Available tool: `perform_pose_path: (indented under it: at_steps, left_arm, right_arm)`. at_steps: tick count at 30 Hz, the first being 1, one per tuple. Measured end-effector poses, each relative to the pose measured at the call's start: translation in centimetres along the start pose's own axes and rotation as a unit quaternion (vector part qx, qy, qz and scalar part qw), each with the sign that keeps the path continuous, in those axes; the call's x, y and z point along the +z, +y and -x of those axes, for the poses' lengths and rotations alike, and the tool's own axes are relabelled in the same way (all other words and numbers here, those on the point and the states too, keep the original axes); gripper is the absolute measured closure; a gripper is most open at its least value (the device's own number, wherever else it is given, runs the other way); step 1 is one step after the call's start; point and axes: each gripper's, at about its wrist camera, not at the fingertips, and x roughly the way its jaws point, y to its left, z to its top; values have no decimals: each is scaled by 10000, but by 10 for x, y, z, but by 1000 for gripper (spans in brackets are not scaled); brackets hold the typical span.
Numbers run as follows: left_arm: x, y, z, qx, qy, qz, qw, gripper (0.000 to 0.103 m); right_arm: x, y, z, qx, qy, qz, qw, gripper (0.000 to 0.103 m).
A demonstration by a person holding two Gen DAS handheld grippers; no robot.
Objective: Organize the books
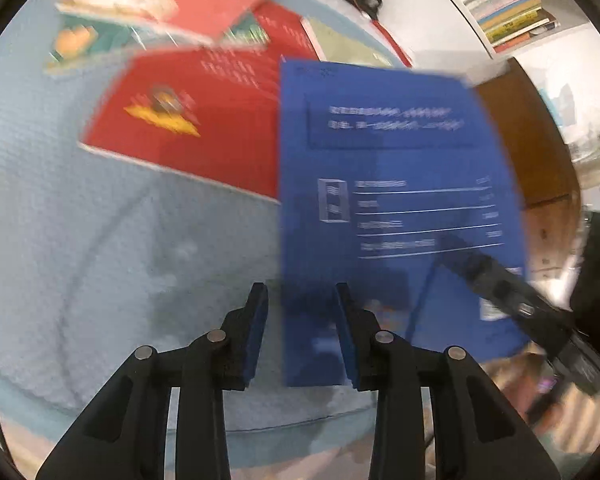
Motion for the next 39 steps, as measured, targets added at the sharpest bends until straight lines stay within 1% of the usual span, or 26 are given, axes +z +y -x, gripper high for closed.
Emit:
perform_pose_path:
  at_steps: [1,2,3,5,7,9,11,13,14,17,20,23,25,28,30,32,35,38,39]
  left_arm:
    - [0,-2,6,235,-104,-83,9996,74]
    - [-1,-2,9,375,-179,-129,9991,74]
    - [-2,-1,15,478,-253,-152,9984,74]
    - [-4,5,29,509,-375,-97,9980,74]
    - [-4,15,46,523,-553,68,9971,73]
    - [-3,35,66,475,-752,383,9953,73]
    - [-5,64,87,287,-943,854,9915,73]
    - [-10,87,100,110,-1066,1177,9872,74]
    - [-11,96,107,81,-1138,1300,9849,74]
    - [-16,117,129,204,-1409,1498,9784,74]
    - [-28,137,146,292,-1568,1711,9722,74]
    - [-27,147,144,488,-1574,1856,9687,73]
    - [-27,154,143,549,-1516,1934,9678,73]
    - [-28,158,131,596,-1342,1974,9693,74]
    - [-27,156,120,685,-1174,1941,9715,74]
    - [-29,153,110,689,-983,1909,9742,74]
    - [-33,138,96,613,-731,1756,9798,74]
    - [-37,117,79,553,-528,1458,9864,74]
    - [-38,110,73,539,-469,1383,9878,74]
  right_arm:
    - [4,18,3,-196,-20,374,9991,69]
    - [8,34,2,-324,28,656,9973,69]
    - [10,42,3,-379,51,809,9960,69]
    - [15,75,-1,-530,71,1343,9895,69]
    - [15,95,-7,-680,150,1718,9827,69]
    - [17,120,-19,-781,243,2065,9750,67]
    - [20,136,-27,-718,217,2259,9713,64]
    - [24,147,-37,-613,279,2367,9692,63]
    - [27,152,-43,-496,347,2385,9692,63]
    - [30,165,-56,-163,560,2413,9687,60]
    - [23,174,-68,208,833,2383,9674,58]
    - [11,169,-77,467,1047,2240,9678,54]
    - [2,159,-81,525,1199,2098,9689,53]
    - [-5,132,-92,401,1362,1655,9759,53]
    - [-4,107,-97,485,1417,1135,9822,53]
    - [-3,88,-96,418,1396,758,9864,53]
    - [3,54,-85,143,1061,257,9939,53]
    - [6,22,-83,-76,892,-105,9959,53]
    - [7,16,-83,-134,894,-139,9958,53]
